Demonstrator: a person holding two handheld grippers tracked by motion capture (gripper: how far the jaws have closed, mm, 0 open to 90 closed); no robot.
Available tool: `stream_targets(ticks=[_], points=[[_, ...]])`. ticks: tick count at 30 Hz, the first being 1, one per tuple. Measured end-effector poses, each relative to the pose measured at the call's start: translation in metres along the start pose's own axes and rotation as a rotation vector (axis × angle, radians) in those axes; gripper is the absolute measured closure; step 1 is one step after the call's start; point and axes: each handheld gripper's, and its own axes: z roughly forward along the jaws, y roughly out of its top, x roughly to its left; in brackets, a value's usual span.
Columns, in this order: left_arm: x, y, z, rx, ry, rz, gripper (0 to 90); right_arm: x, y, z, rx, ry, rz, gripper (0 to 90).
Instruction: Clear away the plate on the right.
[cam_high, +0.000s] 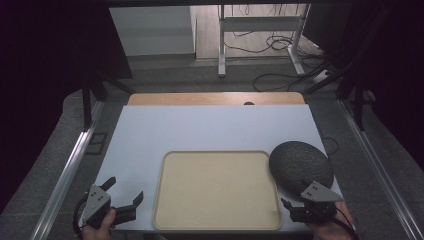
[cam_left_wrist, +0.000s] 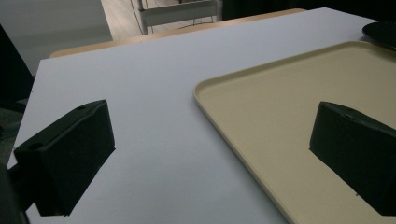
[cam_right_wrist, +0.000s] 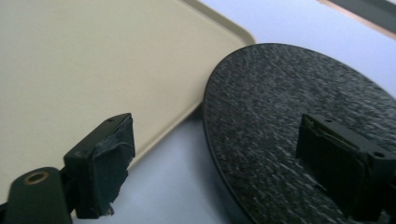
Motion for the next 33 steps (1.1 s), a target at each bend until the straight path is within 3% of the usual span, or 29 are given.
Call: stream_targets(ticks=[8, 14, 23, 28, 33], points=[[0.000, 0.000, -0.001, 0.001, 0.004, -0.001, 0.0, 0.001, 0.003, -0.001, 0.027, -0.048, -0.066, 20.0], [0.001, -0.001, -0.002, -0.001, 0.017, -0.004, 0.0, 0.001, 0.005, 0.001, 0.080, -0.092, -0.124, 23.2], [0.001, -0.001, -0.002, 0.002, 0.016, -0.002, 0.0, 0.008, 0.007, 0.005, 0.171, -0.169, -0.252, 32.6], [0.001, 0.000, -0.002, 0.006, 0.014, 0.001, 0.0, 0.012, 0.008, 0.007, 0.204, -0.187, -0.289, 36.9], [0.001, 0.000, -0.001, 0.008, 0.012, 0.001, 0.0, 0.021, 0.007, 0.012, 0.240, -0.205, -0.374, 44.7]])
